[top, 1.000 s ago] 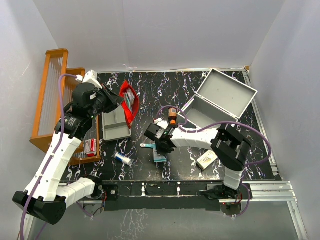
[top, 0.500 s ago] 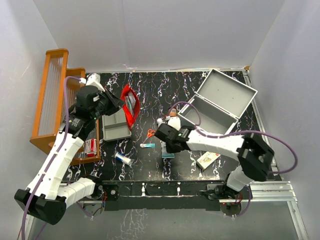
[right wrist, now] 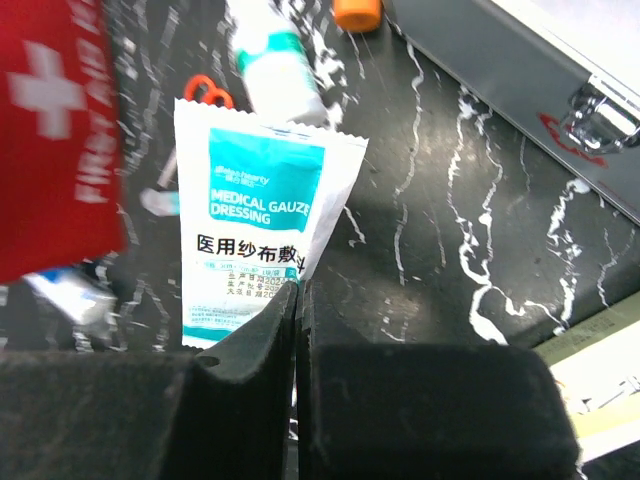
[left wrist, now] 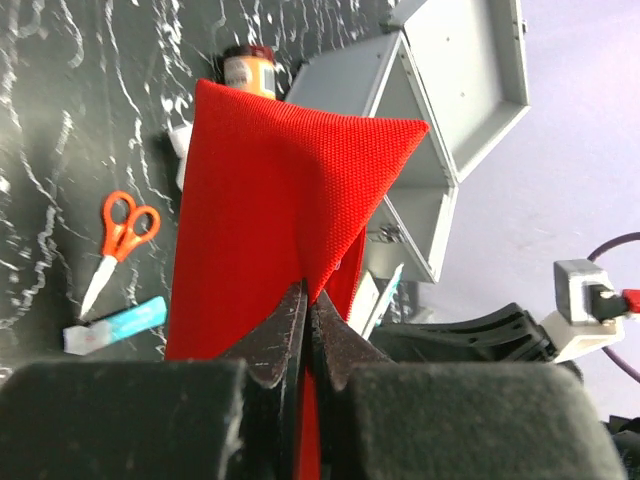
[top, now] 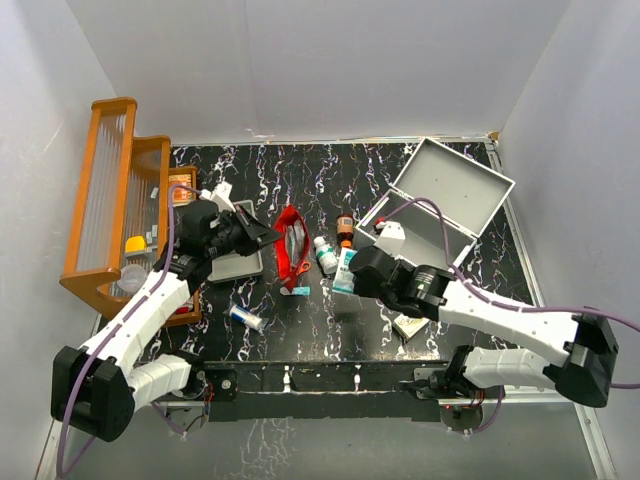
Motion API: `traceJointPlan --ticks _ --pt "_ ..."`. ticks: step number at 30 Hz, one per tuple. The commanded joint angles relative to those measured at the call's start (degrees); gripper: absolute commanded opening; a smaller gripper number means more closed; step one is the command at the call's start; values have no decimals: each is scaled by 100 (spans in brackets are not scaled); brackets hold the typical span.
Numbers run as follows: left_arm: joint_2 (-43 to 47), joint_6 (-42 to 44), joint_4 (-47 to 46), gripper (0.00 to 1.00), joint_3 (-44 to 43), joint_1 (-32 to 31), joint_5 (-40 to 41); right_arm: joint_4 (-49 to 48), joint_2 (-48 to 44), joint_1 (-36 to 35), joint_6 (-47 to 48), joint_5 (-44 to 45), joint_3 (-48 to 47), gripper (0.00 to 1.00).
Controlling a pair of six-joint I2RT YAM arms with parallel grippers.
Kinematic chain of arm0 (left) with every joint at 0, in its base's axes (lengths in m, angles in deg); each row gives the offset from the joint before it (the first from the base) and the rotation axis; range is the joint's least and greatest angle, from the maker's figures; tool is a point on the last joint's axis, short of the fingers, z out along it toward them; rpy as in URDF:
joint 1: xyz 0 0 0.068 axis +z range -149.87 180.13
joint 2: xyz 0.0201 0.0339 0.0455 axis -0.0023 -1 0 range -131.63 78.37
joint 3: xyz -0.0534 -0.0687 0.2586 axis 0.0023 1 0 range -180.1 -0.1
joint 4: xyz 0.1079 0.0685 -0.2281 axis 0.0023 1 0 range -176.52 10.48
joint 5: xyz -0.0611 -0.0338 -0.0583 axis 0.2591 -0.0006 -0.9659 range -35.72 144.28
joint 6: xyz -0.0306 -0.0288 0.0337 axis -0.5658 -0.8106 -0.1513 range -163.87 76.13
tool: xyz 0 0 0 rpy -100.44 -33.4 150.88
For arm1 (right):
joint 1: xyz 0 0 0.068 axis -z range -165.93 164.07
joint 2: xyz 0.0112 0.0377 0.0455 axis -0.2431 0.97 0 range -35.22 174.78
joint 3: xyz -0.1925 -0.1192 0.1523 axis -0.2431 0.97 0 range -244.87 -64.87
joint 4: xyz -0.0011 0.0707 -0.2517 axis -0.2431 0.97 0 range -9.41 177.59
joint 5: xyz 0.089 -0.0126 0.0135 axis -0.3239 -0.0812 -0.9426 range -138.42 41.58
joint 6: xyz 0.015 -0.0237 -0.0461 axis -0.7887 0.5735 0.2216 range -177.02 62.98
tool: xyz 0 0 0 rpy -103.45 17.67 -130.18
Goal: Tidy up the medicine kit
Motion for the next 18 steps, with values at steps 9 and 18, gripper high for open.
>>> traceJointPlan --ticks 9,18 --pt "-270 -1692 -2744 0 1276 -619 -480 -1147 -946 22 -339 267 -311 0" --pt "-620 -2333 -3496 0 1857 -842 -393 -1783 -391 21 -460 -386 -619 0"
